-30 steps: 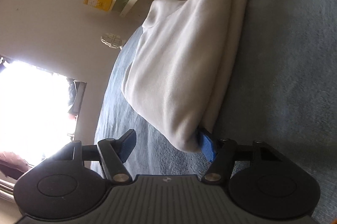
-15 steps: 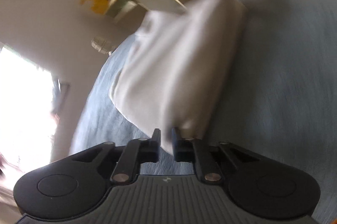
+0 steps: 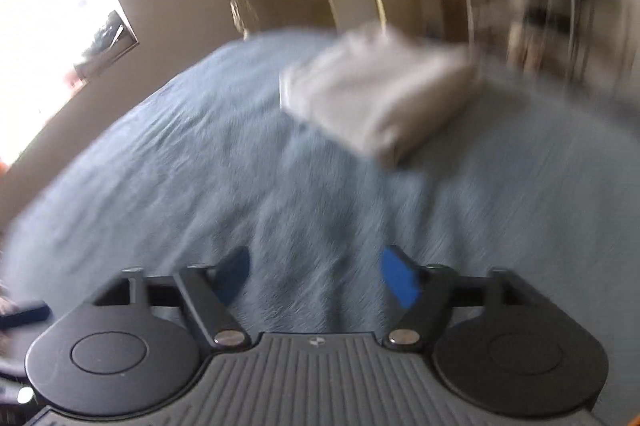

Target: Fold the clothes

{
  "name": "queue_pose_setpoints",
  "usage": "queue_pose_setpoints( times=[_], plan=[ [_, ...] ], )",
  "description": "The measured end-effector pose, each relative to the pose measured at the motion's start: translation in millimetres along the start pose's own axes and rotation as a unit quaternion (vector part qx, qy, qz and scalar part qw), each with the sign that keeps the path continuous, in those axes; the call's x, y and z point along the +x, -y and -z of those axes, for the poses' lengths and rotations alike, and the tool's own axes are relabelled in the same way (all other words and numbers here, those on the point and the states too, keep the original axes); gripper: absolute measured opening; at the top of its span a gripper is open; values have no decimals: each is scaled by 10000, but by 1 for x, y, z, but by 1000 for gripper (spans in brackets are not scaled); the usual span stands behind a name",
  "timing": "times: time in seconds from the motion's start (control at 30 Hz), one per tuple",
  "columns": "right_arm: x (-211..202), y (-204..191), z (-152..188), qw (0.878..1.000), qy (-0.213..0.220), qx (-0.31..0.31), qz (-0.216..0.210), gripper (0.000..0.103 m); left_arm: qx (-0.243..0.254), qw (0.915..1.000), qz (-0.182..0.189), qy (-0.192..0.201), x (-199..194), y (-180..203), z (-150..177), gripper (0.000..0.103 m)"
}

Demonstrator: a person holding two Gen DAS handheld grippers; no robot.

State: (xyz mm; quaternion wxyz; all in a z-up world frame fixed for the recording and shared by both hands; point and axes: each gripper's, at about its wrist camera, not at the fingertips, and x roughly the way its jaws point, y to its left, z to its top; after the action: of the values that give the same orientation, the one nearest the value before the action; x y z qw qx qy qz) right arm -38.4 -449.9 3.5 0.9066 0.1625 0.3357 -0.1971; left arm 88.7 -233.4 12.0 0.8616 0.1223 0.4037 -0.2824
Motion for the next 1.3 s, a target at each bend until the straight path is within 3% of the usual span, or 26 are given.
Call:
queue_pose_setpoints(
  times=[0.03,0.07,0.3,0.4,0.53,0.77,0.97,1.13,1.3],
  plan=[
    [-8,-8,1,9995,120,-174,226,101,14,10000,-17,21,-2,1,-1,103],
    [-14,-16,1,9983,206,-318,440,103,14,10000,-12,30,-3,2,-1,103],
    [-24,-47,-7,9821,264,-1008,1569,103,33,9996,-198,194,-13,11,0,103],
    [-30,-51,-6,9798,476,-1080,1617,103,228,9983,-463,269,-15,18,1,103],
    [-28,-52,-7,9780,633,-1148,1623,103,313,9983,-407,291,-16,23,1,103],
    [-31,-47,-4,9782,543,-1036,1714,103,476,9975,-485,202,-11,35,4,103],
    [-26,-34,-3,9762,423,-805,1971,103,419,9989,-223,32,-8,39,7,103],
    [-17,-29,-2,9782,150,-732,1935,103,366,9990,-249,-53,-7,40,7,103],
    [-17,-32,-1,9788,169,-817,1870,103,301,9991,-272,-82,-8,37,7,103]
  ],
)
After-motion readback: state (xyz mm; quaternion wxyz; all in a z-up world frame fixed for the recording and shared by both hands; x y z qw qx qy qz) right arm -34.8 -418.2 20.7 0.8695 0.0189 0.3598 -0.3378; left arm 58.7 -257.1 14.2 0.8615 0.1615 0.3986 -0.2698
